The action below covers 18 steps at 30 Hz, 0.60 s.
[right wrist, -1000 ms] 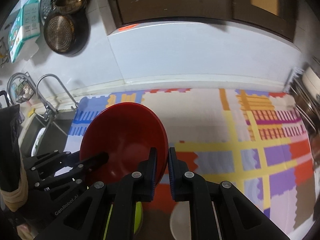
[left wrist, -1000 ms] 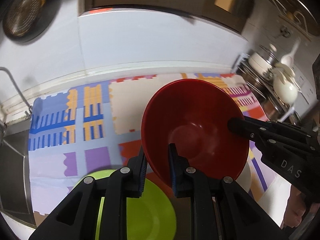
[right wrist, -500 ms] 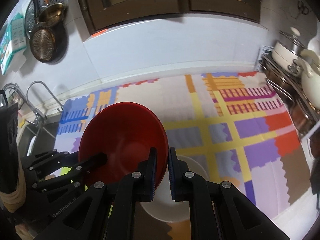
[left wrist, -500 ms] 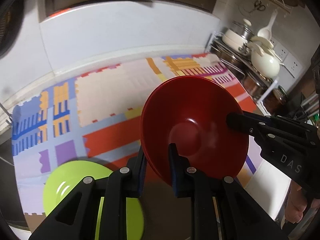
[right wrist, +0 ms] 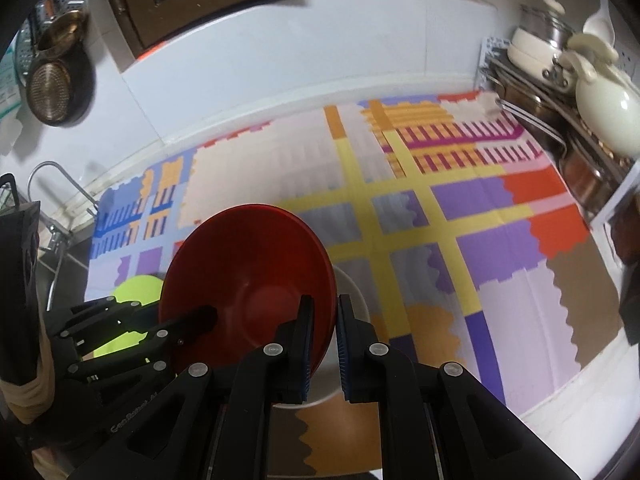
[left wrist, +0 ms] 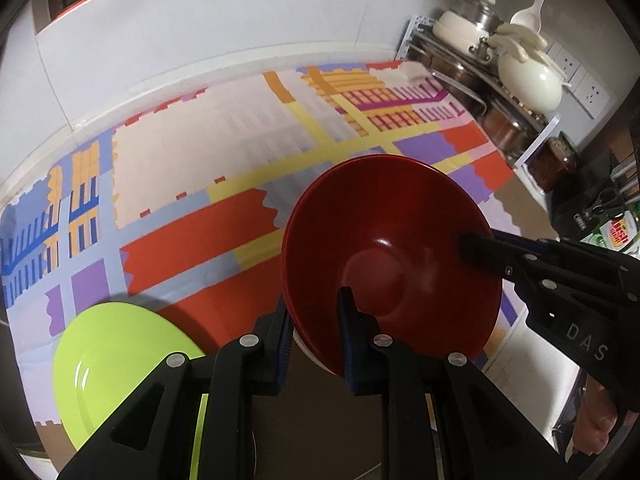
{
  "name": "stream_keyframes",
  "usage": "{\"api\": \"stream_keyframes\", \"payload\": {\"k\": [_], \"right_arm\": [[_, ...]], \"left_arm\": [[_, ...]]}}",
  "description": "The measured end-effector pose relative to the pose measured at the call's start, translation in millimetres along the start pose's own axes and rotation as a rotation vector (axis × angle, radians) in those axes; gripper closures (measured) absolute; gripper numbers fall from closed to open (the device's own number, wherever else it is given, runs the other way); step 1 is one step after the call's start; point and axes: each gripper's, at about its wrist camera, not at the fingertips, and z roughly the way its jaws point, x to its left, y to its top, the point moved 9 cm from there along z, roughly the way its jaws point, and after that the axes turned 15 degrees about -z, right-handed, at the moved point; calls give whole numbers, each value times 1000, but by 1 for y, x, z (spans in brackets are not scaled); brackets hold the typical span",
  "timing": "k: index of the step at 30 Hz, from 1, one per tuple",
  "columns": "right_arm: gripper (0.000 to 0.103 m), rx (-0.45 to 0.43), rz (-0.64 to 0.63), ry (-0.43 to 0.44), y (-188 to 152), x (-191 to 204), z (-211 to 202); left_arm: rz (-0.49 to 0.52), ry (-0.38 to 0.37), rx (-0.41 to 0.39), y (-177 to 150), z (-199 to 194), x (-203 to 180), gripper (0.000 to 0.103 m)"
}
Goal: Organize plates and bowls
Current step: 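Lift the red bowl with both grippers and carry it to the nested bowls, then lower the red bowl into the white bowl and open both grippers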
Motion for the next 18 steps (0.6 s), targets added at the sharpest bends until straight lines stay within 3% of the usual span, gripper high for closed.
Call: {"api": "stream_keyframes", "payload": {"k": [18], "right_arm": [[91, 90, 43, 47, -31, -13, 33]], "left_arm": [[17, 61, 55, -14, 36, -4, 79]]}}
